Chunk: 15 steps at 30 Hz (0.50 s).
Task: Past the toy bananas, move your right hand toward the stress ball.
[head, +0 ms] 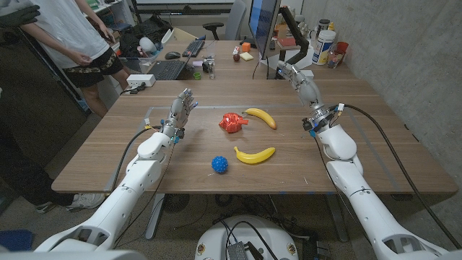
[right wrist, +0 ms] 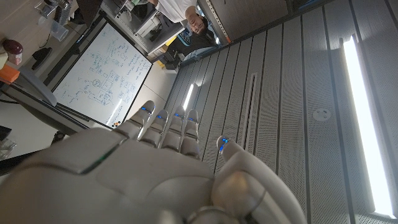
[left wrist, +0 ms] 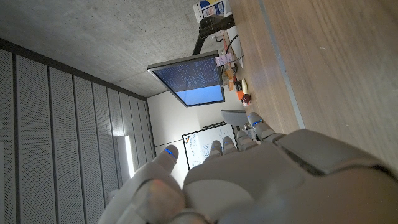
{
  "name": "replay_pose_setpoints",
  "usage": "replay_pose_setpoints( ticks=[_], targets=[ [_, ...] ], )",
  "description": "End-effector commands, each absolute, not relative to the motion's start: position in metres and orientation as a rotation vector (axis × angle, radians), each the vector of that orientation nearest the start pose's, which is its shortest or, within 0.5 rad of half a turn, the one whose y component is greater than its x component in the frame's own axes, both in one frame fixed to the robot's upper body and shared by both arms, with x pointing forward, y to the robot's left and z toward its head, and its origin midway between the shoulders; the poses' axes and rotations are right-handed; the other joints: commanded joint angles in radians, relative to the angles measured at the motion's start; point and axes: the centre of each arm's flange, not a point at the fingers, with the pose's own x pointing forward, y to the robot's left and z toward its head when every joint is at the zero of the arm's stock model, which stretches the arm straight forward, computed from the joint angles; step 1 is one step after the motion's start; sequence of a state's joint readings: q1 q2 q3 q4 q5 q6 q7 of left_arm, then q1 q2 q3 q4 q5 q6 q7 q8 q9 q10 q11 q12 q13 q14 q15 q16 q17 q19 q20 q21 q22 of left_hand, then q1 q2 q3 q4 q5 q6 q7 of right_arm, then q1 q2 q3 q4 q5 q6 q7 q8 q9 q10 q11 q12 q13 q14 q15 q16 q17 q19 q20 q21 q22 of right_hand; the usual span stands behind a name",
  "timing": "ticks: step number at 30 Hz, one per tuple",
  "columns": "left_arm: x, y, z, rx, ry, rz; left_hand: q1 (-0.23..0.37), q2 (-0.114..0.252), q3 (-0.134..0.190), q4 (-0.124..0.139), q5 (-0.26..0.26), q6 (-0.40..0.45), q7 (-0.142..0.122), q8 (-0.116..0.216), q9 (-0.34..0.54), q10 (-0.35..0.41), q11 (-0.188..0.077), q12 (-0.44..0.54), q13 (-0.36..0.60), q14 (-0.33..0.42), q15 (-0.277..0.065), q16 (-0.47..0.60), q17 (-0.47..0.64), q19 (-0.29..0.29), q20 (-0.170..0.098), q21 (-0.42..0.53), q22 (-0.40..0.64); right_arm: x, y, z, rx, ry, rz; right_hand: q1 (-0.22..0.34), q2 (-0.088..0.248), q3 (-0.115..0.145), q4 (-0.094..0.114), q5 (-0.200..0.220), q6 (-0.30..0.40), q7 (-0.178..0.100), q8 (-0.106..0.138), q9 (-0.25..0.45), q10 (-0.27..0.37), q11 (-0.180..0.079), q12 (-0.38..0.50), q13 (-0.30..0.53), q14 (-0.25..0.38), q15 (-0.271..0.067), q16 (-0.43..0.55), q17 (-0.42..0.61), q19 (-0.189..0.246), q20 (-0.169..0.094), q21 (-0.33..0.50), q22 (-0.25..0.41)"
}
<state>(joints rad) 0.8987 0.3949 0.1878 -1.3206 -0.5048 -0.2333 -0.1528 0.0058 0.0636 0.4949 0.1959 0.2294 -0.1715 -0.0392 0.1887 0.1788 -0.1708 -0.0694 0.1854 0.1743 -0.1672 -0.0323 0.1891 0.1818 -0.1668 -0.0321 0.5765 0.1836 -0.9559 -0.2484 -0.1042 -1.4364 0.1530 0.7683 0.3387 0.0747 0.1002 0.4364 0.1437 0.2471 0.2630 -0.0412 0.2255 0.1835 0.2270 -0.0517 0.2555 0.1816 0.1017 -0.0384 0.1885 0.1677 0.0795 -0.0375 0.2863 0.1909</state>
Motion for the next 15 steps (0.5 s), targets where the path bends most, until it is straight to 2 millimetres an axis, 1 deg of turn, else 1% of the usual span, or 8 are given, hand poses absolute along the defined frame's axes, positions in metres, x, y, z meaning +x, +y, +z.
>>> replay_pose_setpoints(
  ticks=[1,8,12,15],
  targets=[
    [0.649,0.296,-0.031,-0.027,-0.603,-0.23,-0.001,0.12,-0.003,0.0,0.005,-0.003,-0.01,0.0,0.005,-0.063,-0.006,0.008,0.006,-0.071,-0.019,0.007,0.002,-0.068,-0.052,-0.003,0.005,0.538,-0.216,0.028,-0.35,-1.243,0.397,0.007,0.07,0.01,0.003,0.008,0.013,-0.001,-0.001,0.006,0.011,0.001,0.006,0.002,0.009,-0.057,-0.003,-0.001,0.012,-0.115,0.002,0.002],
    [0.65,0.298,-0.031,-0.029,-0.602,-0.231,-0.001,0.12,-0.004,0.0,0.005,-0.001,-0.012,0.001,0.005,-0.061,-0.006,0.008,0.006,-0.071,-0.019,0.007,0.002,-0.067,-0.053,-0.003,0.005,0.534,-0.212,0.029,-0.355,-1.268,0.408,0.008,0.069,0.013,0.003,0.008,0.022,0.0,-0.001,0.006,0.022,0.0,0.007,0.002,0.019,-0.057,-0.002,-0.001,0.02,-0.117,0.004,0.002],
    [0.65,0.299,-0.031,-0.03,-0.602,-0.231,-0.001,0.12,-0.004,0.0,0.005,0.003,-0.017,0.002,0.005,-0.059,-0.007,0.009,0.006,-0.068,-0.02,0.007,0.002,-0.066,-0.052,-0.003,0.005,0.53,-0.21,0.029,-0.359,-1.291,0.409,0.006,0.066,0.015,0.005,0.007,0.039,-0.003,0.001,0.006,0.039,-0.005,0.01,0.002,0.044,-0.061,0.003,0.0,0.042,-0.118,0.01,0.002],
    [0.651,0.299,-0.031,-0.029,-0.603,-0.232,-0.001,0.119,-0.004,0.0,0.006,0.004,-0.02,0.002,0.005,-0.057,-0.006,0.01,0.006,-0.067,-0.02,0.008,0.002,-0.066,-0.052,-0.003,0.005,0.528,-0.208,0.029,-0.371,-1.308,0.42,0.007,0.064,0.019,0.004,0.007,0.06,-0.003,0.004,0.006,0.057,0.0,0.013,0.002,0.061,-0.062,0.003,-0.001,0.06,-0.117,0.015,0.002]
  ],
)
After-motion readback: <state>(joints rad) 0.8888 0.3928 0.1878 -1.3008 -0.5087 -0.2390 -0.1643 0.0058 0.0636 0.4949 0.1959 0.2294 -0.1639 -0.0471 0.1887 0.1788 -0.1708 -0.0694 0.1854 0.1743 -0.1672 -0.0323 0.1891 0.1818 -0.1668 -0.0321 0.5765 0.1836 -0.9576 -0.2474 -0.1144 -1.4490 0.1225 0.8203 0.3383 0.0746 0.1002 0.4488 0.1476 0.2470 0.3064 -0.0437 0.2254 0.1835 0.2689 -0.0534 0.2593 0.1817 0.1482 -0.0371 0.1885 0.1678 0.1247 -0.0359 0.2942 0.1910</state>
